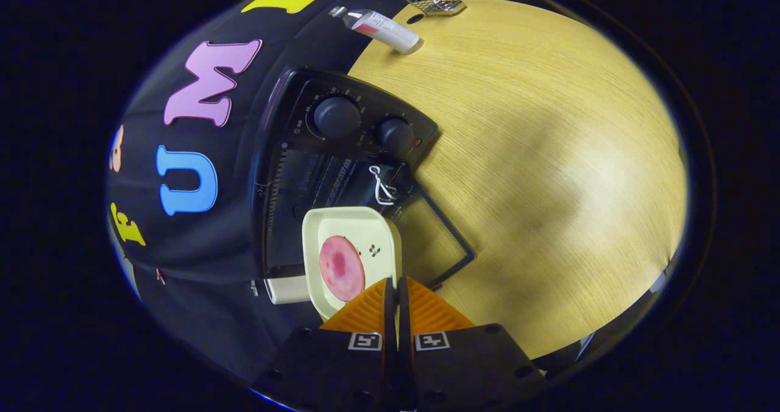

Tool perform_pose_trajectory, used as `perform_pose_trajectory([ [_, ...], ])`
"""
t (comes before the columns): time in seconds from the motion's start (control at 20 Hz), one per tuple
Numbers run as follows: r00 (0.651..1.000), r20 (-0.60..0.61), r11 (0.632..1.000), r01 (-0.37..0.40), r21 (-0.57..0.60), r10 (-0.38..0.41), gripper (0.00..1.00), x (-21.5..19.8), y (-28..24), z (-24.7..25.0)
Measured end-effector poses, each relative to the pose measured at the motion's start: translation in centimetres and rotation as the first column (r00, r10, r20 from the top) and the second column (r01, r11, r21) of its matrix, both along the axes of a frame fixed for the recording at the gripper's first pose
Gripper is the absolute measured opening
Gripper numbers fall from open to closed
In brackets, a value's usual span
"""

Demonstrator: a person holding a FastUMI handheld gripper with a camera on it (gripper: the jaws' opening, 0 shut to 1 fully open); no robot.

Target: Open the toaster oven, put the food inside, and close the toaster oven door.

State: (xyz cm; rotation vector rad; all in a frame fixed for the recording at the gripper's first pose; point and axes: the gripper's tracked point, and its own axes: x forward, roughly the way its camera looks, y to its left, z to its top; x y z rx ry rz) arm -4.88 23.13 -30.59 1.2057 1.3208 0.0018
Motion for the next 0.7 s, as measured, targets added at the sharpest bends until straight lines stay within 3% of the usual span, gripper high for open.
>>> perform_pose_trajectory([
  [0.3, 0.984, -0.059, 0.984, 0.167, -0.066, -0.171, 0.05, 4.9, 4.6, 0.1],
  [0.7, 0.923, -0.136, 0.931, 0.347, -0.115, -0.360, 0.05, 8.9, 7.9, -1.1],
])
